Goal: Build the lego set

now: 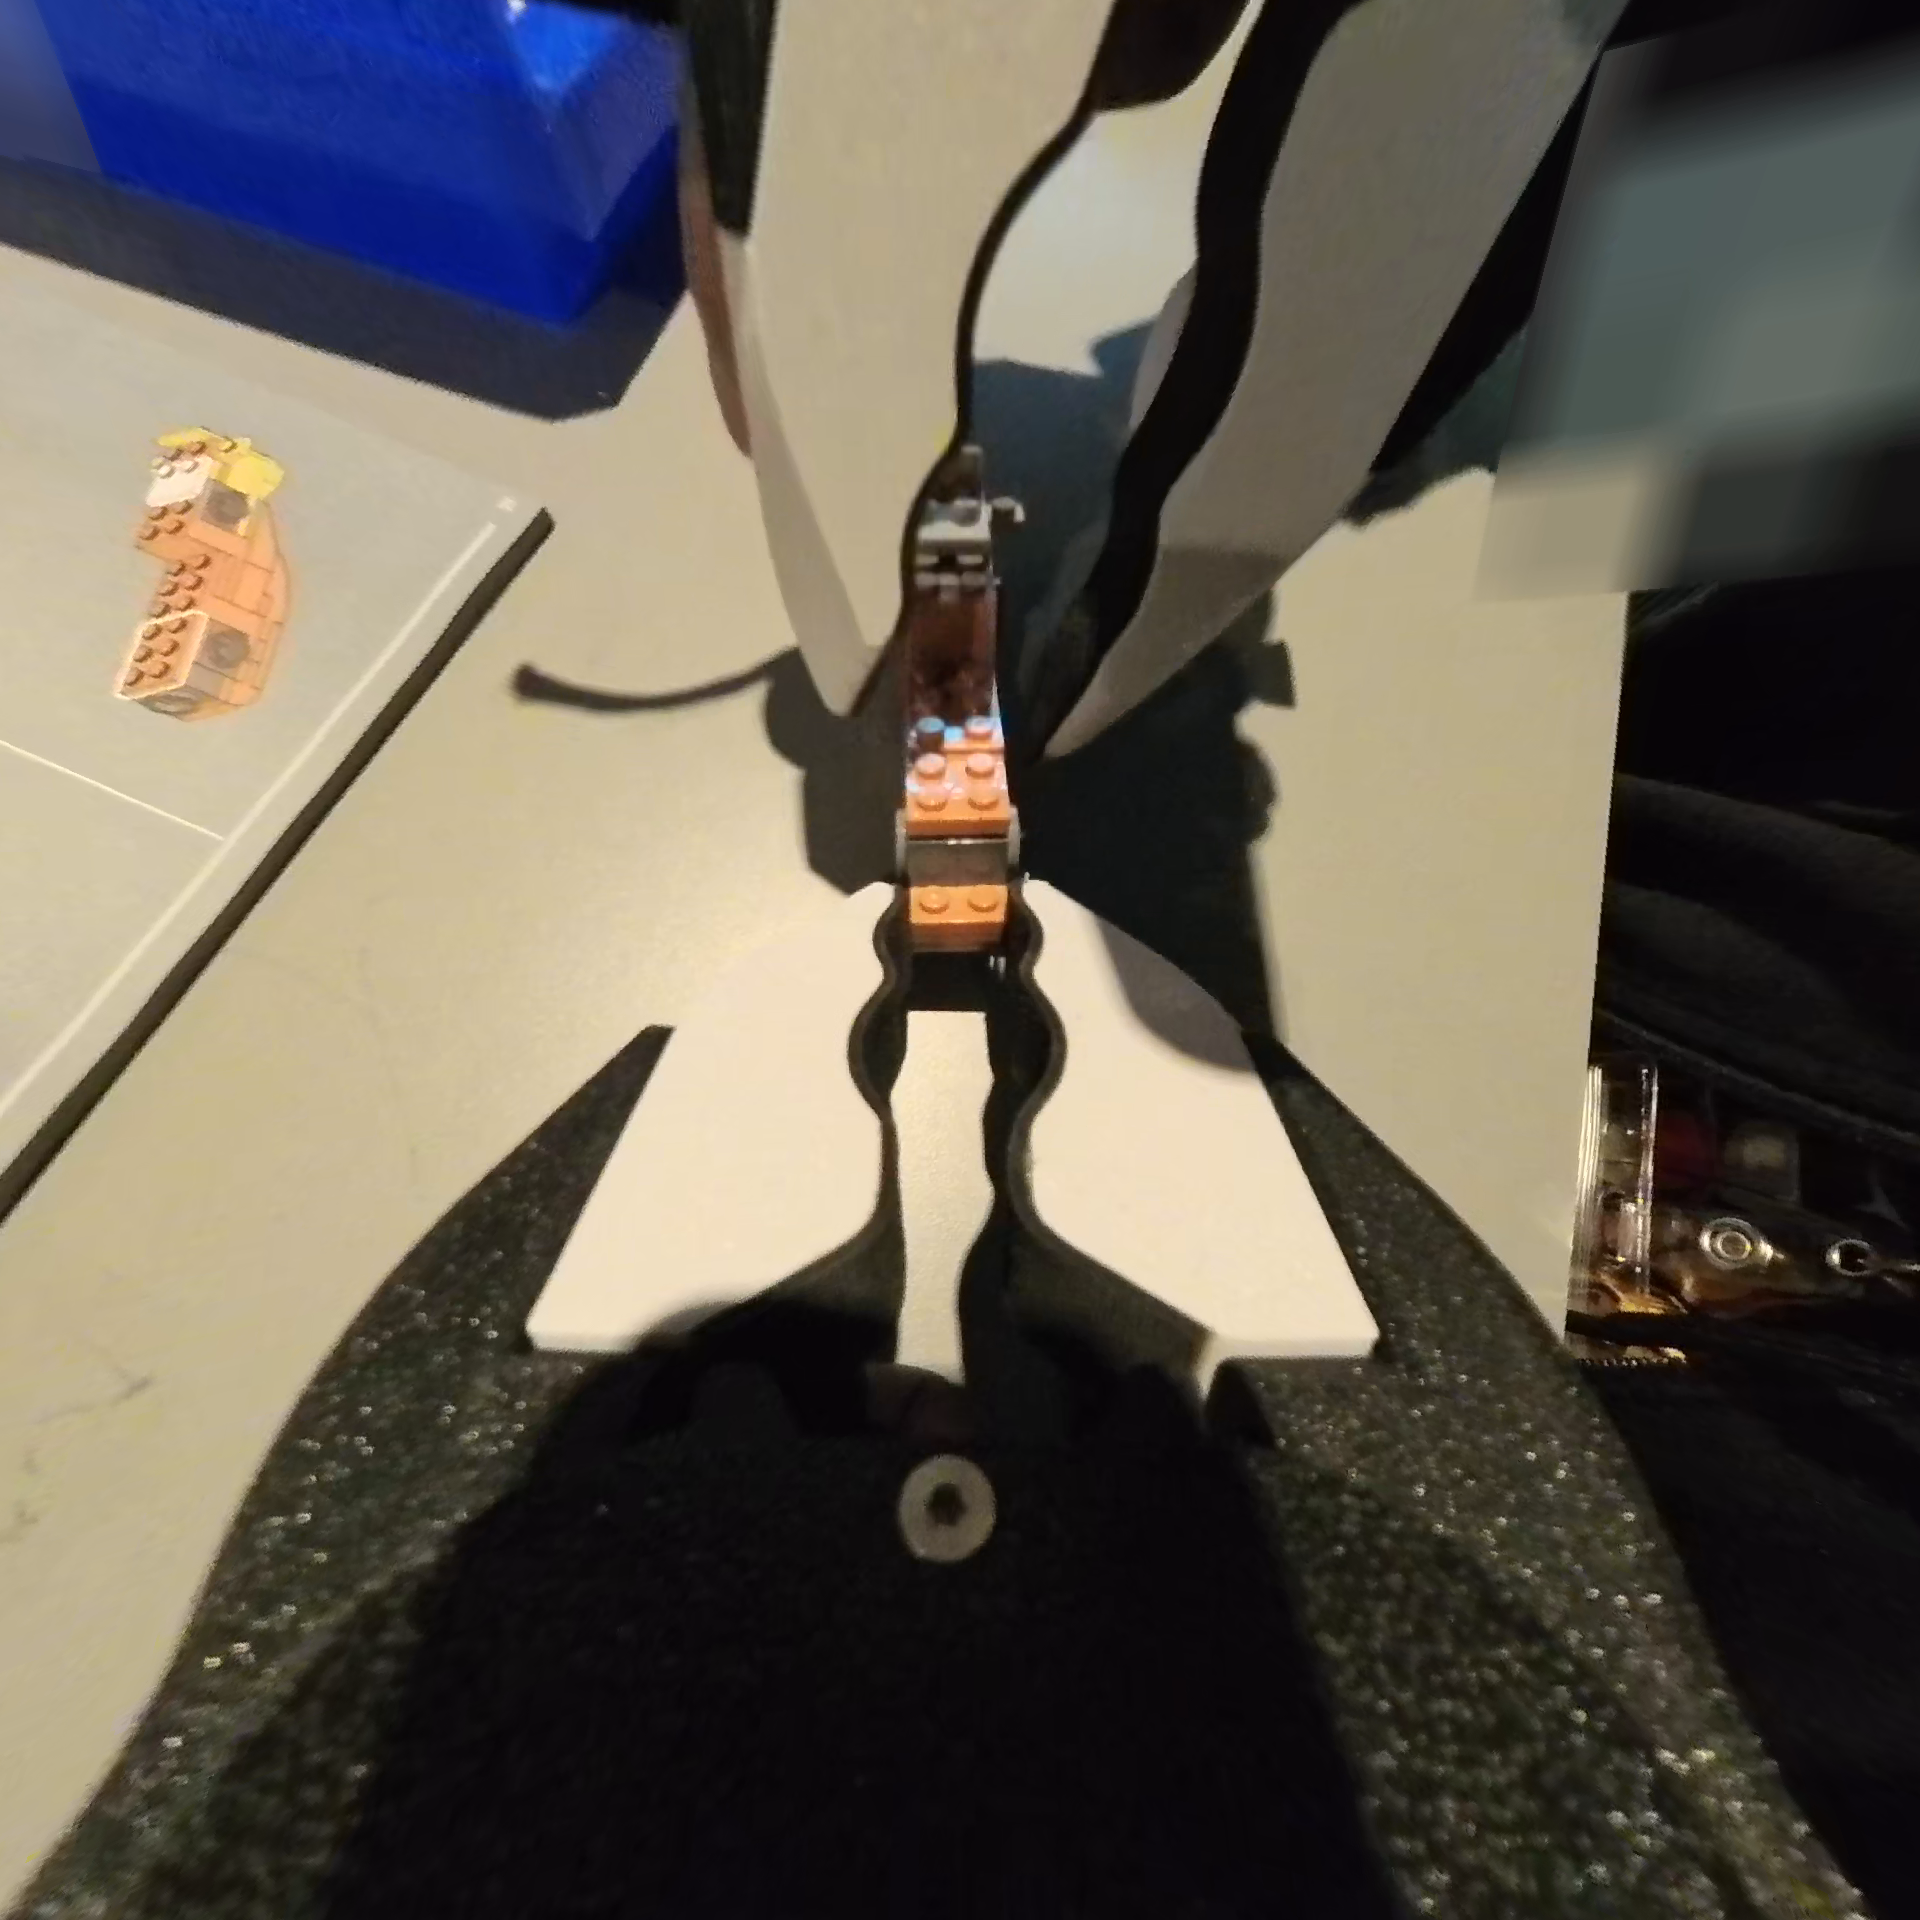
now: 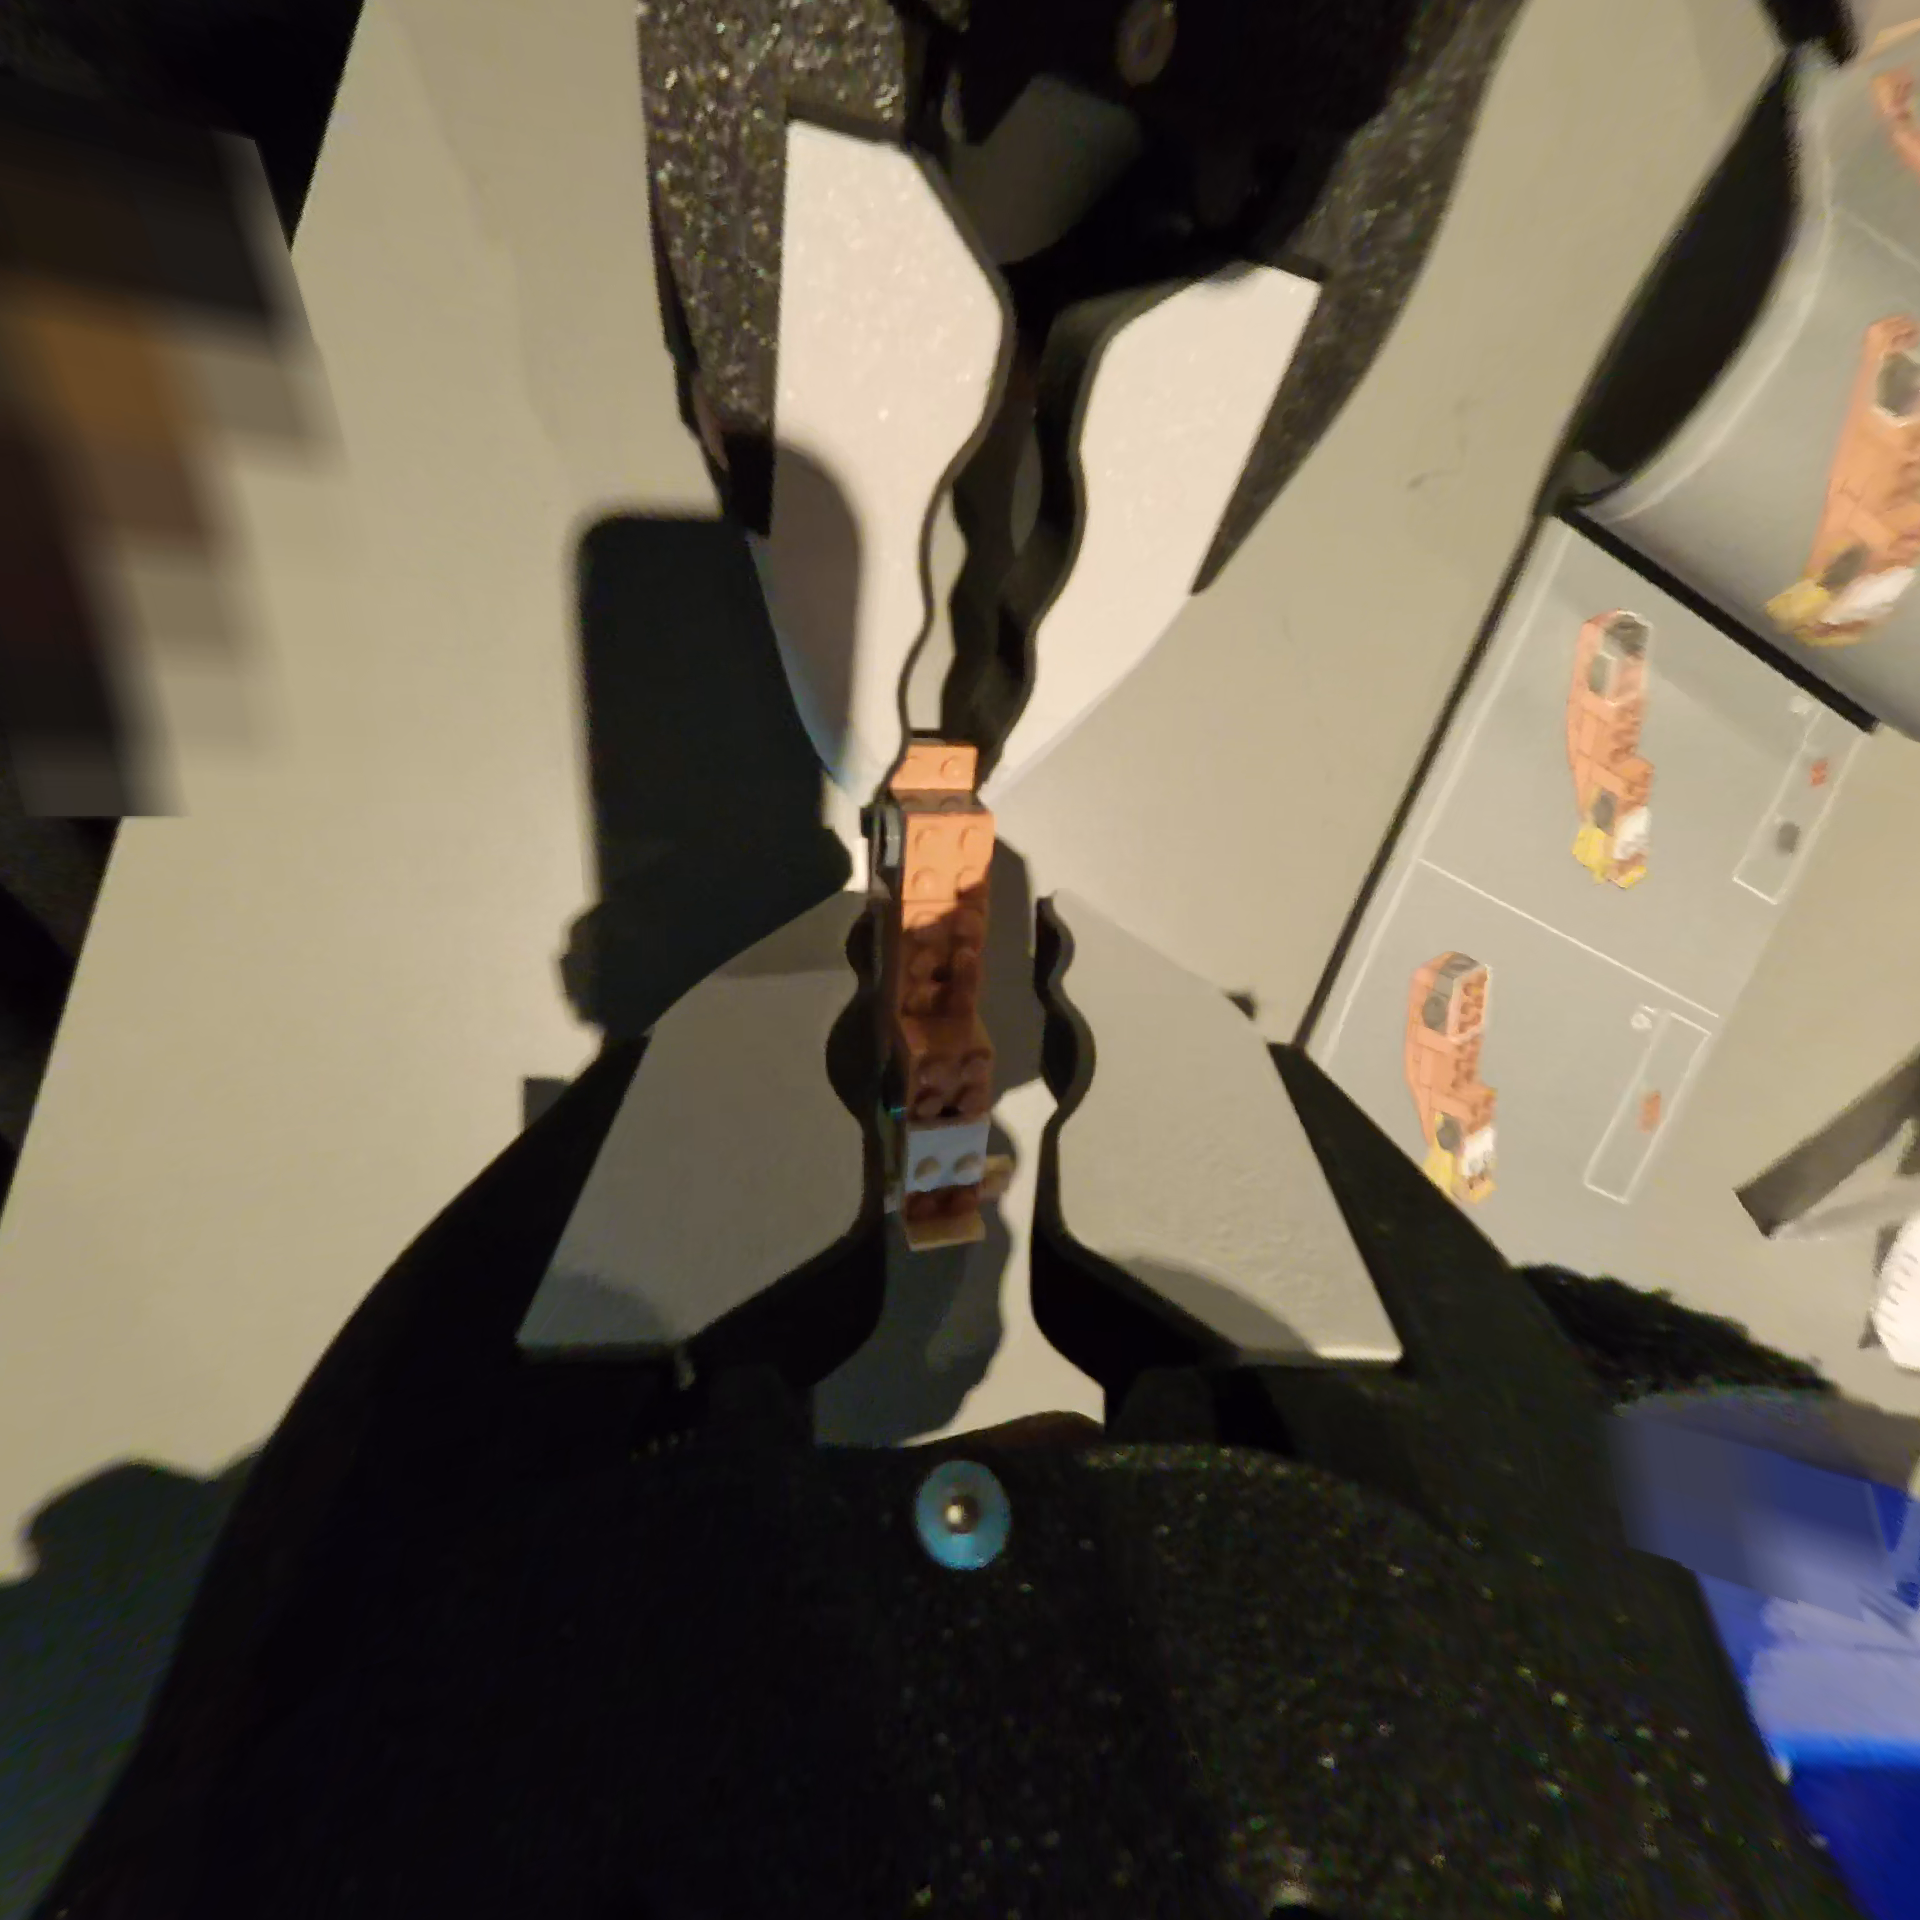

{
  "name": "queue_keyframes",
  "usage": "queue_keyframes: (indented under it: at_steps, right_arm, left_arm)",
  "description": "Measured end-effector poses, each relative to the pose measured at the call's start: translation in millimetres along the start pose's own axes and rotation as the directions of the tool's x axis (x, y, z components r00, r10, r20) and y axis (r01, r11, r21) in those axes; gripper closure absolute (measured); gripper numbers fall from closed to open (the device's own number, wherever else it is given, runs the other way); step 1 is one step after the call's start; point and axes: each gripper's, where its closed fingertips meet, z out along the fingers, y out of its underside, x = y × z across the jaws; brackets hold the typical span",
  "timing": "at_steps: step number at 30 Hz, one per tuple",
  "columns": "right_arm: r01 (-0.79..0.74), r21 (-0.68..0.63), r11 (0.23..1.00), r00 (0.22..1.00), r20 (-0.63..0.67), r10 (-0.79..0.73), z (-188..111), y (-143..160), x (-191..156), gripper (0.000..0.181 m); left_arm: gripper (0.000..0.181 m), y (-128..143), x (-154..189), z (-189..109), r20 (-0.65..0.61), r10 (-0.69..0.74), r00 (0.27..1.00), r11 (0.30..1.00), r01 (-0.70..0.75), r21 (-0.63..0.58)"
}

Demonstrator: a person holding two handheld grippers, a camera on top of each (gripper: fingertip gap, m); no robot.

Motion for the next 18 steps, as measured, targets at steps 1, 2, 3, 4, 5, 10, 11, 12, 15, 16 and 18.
queue_keyframes:
  at_steps: [1,2,3,4,5,10,11,12,15,16,18]
  right_arm:
    - [-0.013,0.014,1.0,1.0,-0.02,0.013,-2.7,0.6,1.3,0.152]
    - [-0.033,0.029,0.999,0.999,-0.037,0.034,-5.7,2.2,2.9,0.15]
    - [-0.06,0.044,0.997,0.997,-0.05,0.062,-8.5,4.5,3.1,0.149]
    - [-0.089,0.059,0.994,0.994,-0.064,0.093,-10.9,8.0,2.9,0.146]
    - [-0.121,0.076,0.99,0.989,-0.08,0.127,-13.2,12.7,3.7,0.144]
    - [-0.293,0.188,0.938,0.945,-0.094,0.314,-15.6,38.4,3.5,0.135]
    - [-0.314,0.208,0.926,0.937,-0.089,0.337,-14.3,42.0,2.7,0.134]
    - [-0.329,0.226,0.917,0.931,-0.084,0.355,-12.7,44.7,2.1,0.132]
    - [-0.356,0.27,0.895,0.922,-0.058,0.384,-8.1,47.7,0.0,0.13]
    - [-0.362,0.284,0.888,0.92,-0.045,0.39,-6.9,47.8,-0.3,0.13]
    - [-0.376,0.309,0.873,0.916,-0.018,0.401,-5.1,47.7,-0.6,0.129]
  left_arm:
    - [0.164,-0.1,-0.1,-0.1,-0.001,-0.001,1.0,1.0,0.001,0.001]
    - [0.164,0.0,-0.1,-0.1,-0.002,-0.003,1.0,1.0,0.003,0.001]
    - [0.164,0.3,-0.2,-0.1,-0.003,-0.003,1.0,1.0,0.003,-0.002]
    - [0.164,0.9,-0.3,0.0,-0.003,-0.003,1.0,1.0,0.003,-0.005]
    - [0.164,1.1,-0.4,-0.1,-0.004,-0.002,1.0,1.0,0.002,-0.006]
    - [0.164,3.4,-0.6,0.4,-0.009,0.002,1.0,1.0,-0.003,-0.021]
    - [0.164,3.6,-0.4,0.5,-0.011,0.002,1.0,1.0,-0.003,-0.023]
    - [0.164,3.9,-0.1,0.7,-0.015,0.003,1.0,1.0,-0.003,-0.026]
    - [0.164,5.3,0.0,1.6,-0.019,0.007,1.0,0.999,-0.008,-0.037]
    - [0.164,5.6,0.1,1.8,-0.019,0.008,1.0,0.999,-0.008,-0.04]
    - [0.164,5.4,0.0,2.0,-0.019,0.009,1.0,0.999,-0.01,-0.04]
